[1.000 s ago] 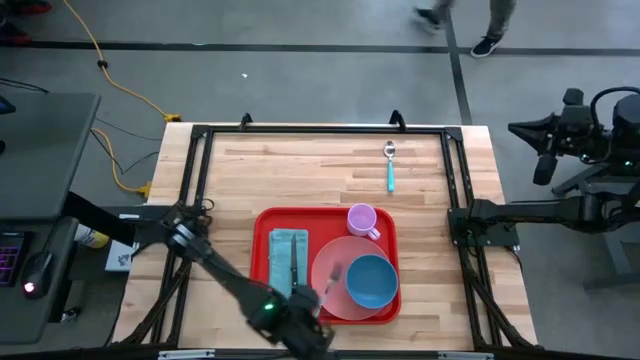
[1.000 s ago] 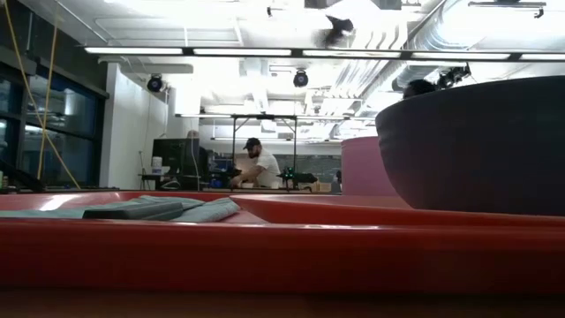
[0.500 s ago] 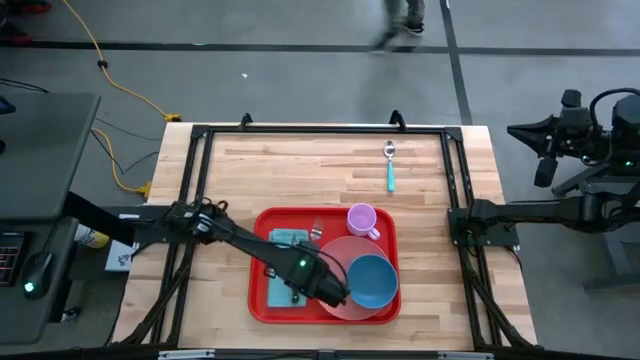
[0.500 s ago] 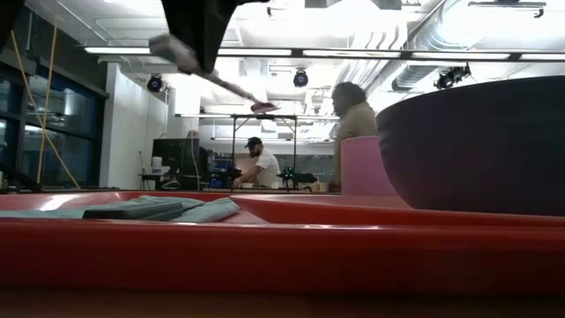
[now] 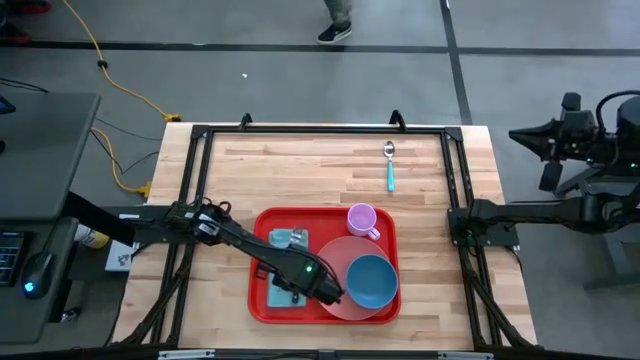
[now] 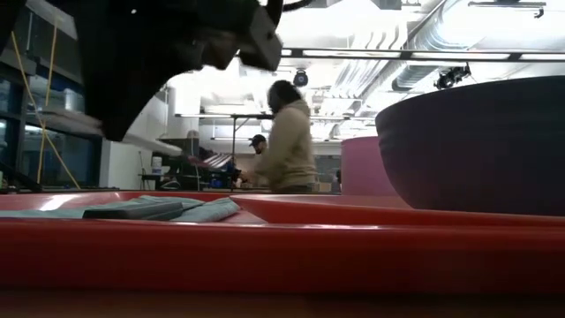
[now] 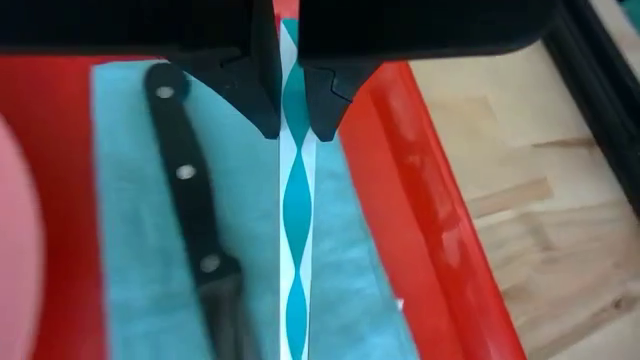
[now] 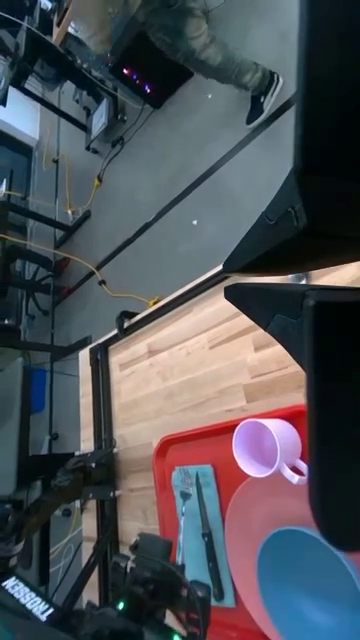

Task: Set up tray
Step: Put the blue fork on the blue napkin to the left side of the black knife on the red serving tray

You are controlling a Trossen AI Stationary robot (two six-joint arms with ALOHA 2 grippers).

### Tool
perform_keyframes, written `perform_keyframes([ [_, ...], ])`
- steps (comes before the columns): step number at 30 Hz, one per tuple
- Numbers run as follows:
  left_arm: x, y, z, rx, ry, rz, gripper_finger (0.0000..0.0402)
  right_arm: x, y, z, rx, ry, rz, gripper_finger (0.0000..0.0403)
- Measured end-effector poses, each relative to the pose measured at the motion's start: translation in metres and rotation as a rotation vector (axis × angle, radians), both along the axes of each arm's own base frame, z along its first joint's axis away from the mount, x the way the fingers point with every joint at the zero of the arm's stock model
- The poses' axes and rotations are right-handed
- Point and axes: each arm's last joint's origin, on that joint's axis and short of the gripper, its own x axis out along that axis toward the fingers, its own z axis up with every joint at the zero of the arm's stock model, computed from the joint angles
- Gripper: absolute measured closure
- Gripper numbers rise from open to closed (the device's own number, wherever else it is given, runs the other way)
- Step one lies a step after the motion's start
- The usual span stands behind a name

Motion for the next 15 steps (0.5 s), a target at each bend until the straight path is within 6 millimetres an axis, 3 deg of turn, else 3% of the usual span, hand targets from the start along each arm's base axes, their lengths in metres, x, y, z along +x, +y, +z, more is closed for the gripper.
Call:
perform_keyframes([
  [15, 0.003, -0.004, -0.045, -0.089, -0.004, 0.026, 0.0368, 0.0, 0.0, 0.0, 0.004, -0.004, -0.001, 0.0403],
])
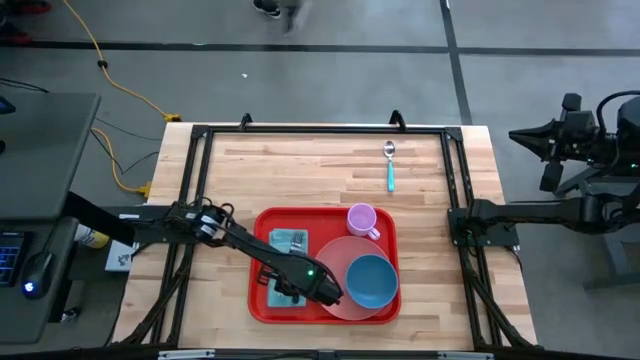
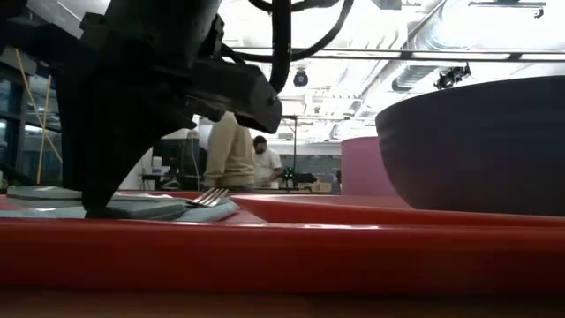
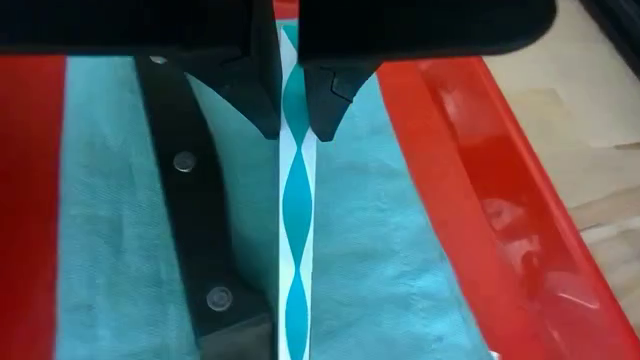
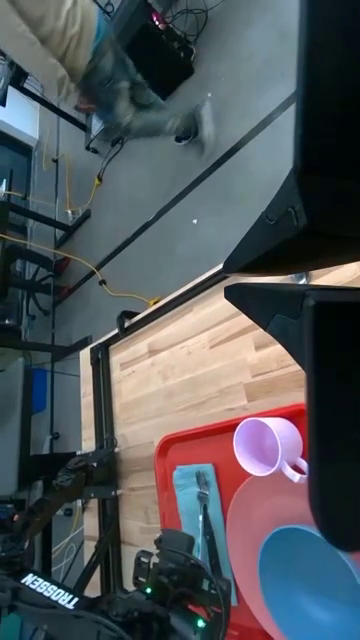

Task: Set up tray
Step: Put the blue fork on the blue napkin to the left side of the black knife on the red serving tray

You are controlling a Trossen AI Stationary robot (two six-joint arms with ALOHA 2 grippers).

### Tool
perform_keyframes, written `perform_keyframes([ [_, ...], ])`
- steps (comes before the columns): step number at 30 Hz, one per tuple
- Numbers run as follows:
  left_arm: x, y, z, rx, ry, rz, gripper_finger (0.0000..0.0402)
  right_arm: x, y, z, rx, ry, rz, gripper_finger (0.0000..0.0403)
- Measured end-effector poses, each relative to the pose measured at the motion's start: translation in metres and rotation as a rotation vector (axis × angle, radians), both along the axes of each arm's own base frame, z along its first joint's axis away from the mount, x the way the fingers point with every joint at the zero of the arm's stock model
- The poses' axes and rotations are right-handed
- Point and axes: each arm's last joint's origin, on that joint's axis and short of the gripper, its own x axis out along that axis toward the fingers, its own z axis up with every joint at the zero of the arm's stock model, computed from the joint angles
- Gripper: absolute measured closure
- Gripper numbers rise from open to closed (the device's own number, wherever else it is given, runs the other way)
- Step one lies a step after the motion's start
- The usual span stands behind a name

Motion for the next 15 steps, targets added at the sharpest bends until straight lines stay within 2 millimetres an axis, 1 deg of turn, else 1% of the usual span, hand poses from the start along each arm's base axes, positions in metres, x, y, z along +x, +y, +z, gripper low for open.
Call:
perform_keyframes([
  [5, 0.0007, -0.0003, -0.0056, -0.013, -0.017, 0.004, 0.0368, 0.0001, -0.0001, 0.0, -0.001, 0.001, -0.001, 0.0403],
  [11, 0.0093, 0.0015, -0.0063, -0.021, -0.095, 0.009, 0.0368, 0.0, 0.0, 0.0, -0.002, 0.001, -0.001, 0.0403],
  [15, 0.0089, 0.0043, -0.0061, -0.011, -0.083, 0.012, 0.0368, 0.0, -0.0001, 0.0, -0.003, 0.001, -0.001, 0.0403],
])
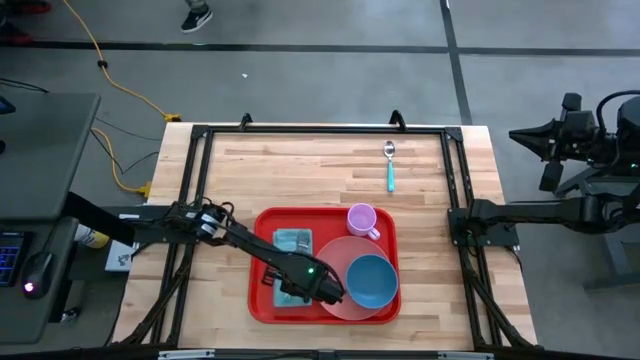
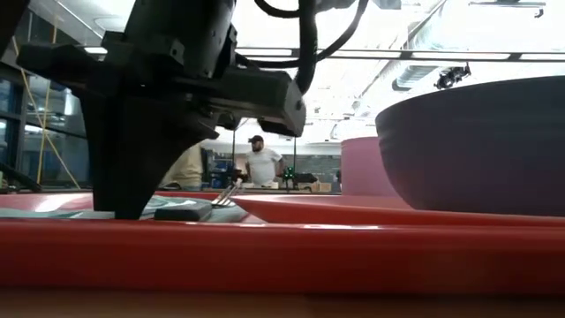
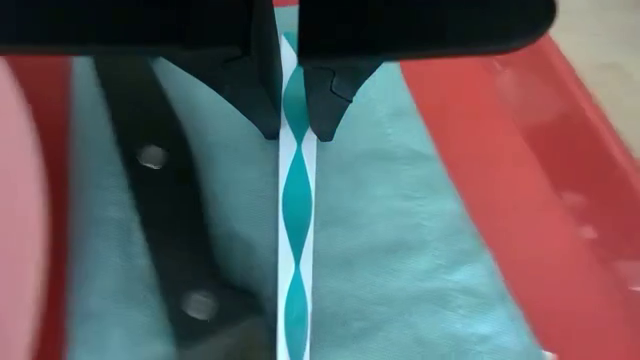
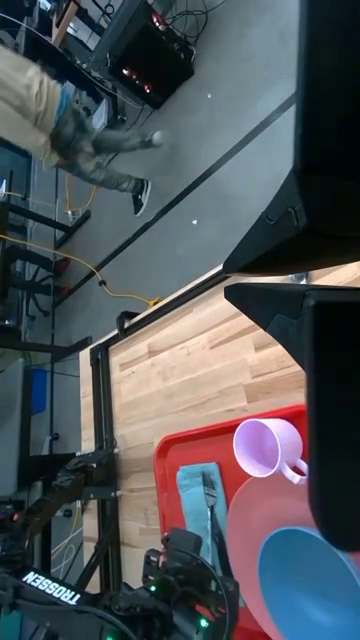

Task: Set up tray
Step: Put the blue fork on the blue napkin to the left side of the black knife on the red serving tray

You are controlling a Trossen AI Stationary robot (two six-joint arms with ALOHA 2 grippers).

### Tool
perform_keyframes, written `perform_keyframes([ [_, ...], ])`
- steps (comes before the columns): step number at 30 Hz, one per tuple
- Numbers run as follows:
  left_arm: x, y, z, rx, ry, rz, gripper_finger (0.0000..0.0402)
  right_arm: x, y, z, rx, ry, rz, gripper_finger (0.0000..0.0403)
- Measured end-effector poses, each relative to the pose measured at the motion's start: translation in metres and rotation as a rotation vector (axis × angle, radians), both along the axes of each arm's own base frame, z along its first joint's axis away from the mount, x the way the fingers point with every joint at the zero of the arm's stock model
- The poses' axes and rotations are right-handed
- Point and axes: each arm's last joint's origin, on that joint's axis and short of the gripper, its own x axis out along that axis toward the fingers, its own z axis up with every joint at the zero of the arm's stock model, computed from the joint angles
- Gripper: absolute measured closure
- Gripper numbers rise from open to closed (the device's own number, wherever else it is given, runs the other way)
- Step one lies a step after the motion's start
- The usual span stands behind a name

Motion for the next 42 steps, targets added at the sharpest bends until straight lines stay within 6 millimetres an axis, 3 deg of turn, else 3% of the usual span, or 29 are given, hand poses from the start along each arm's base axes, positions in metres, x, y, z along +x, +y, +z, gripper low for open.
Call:
perform_keyframes([
  [10, -0.001, 0.014, 0.031, 0.075, 0.066, 0.008, 0.0373, 0.0, 0.0, 0.0, 0.0, 0.001, 0.0, 0.0403],
  [24, 0.003, 0.029, 0.028, 0.083, 0.107, 0.049, 0.0373, 0.0, 0.0, 0.0, 0.004, -0.001, 0.011, 0.0403],
  [38, 0.004, 0.031, 0.028, 0.063, 0.107, 0.059, 0.0373, 0.0, 0.0, -0.001, 0.008, 0.009, 0.011, 0.0403],
  [42, 0.008, 0.026, 0.01, 0.046, 0.127, 0.058, 0.0373, 0.0, 0.0, -0.001, 0.008, 0.01, 0.011, 0.0403],
])
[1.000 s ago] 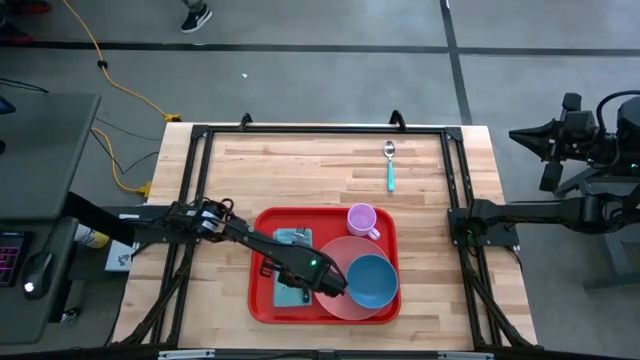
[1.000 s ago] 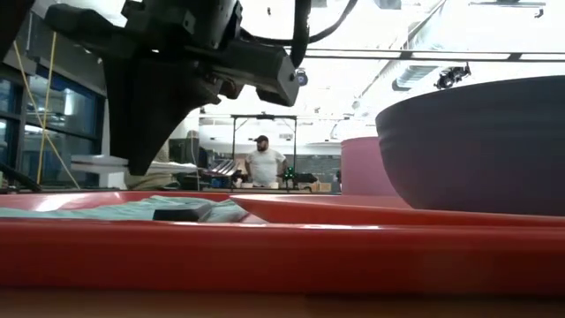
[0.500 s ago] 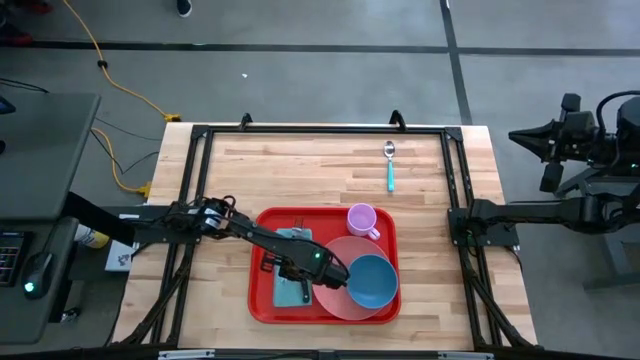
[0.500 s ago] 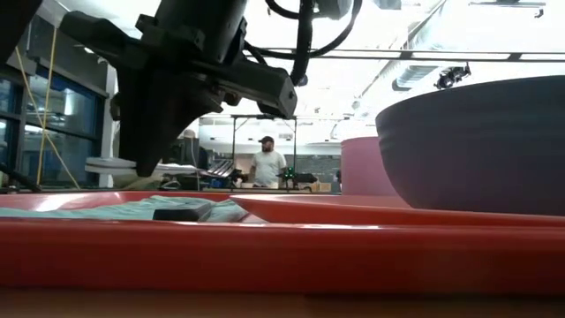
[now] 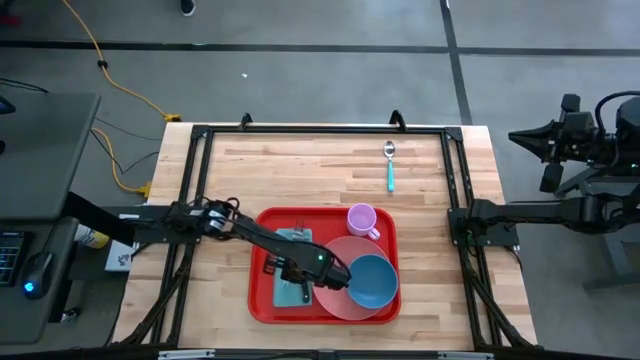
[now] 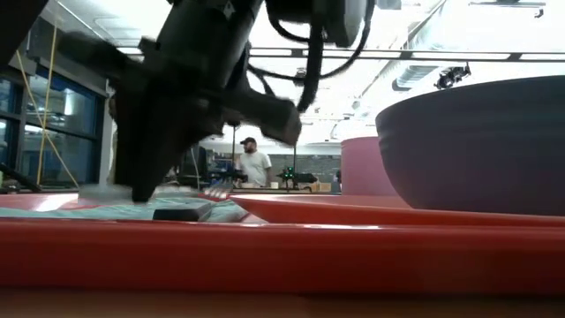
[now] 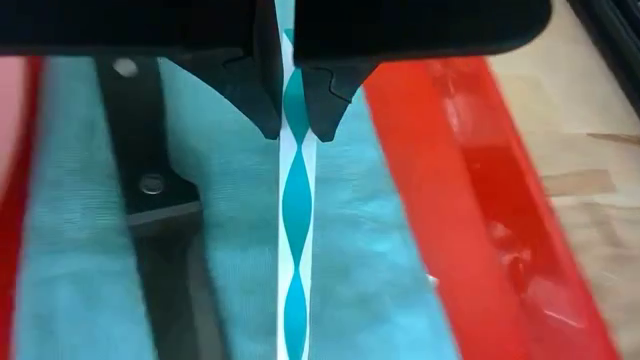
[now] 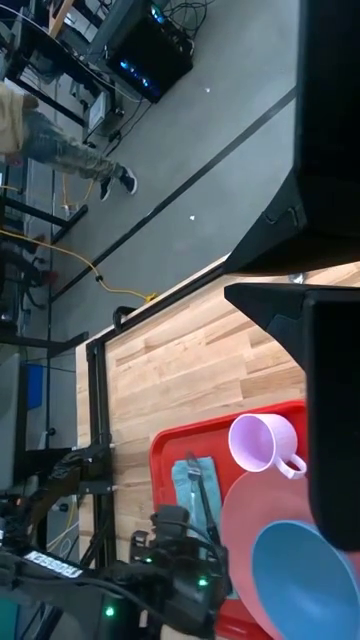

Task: Set up tray
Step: Put the blue fork on the blue napkin to the left side of the black knife on the red serving tray

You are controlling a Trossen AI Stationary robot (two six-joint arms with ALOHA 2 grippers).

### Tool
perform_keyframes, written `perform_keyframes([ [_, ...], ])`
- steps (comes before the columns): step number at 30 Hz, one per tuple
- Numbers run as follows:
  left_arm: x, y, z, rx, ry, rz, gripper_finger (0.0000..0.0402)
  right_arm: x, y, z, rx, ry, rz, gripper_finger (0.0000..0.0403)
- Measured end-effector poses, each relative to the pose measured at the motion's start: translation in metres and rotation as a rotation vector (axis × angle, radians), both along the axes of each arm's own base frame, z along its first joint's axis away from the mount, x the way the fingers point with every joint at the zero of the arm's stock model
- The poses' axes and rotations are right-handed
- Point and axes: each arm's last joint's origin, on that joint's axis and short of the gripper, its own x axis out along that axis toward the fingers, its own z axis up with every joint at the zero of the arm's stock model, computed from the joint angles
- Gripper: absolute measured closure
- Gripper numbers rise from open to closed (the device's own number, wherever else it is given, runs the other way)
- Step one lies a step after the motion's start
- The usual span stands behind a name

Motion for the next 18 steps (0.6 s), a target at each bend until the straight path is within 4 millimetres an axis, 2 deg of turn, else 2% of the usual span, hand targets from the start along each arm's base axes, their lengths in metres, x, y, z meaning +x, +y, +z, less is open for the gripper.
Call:
perform_keyframes([
  [6, 0.008, -0.014, -0.019, -0.041, -0.05, -0.007, 0.0373, 0.0, 0.0, 0.0, -0.003, 0.002, 0.002, 0.0403],
  [15, 0.003, -0.012, -0.013, 0.0, 0.006, -0.017, 0.0373, 0.0, 0.0, 0.0, -0.009, 0.005, -0.004, 0.0403],
  [18, 0.006, -0.013, -0.011, -0.009, -0.018, -0.025, 0.0343, 0.0, 0.0, 0.0, -0.01, 0.005, -0.006, 0.0403],
])
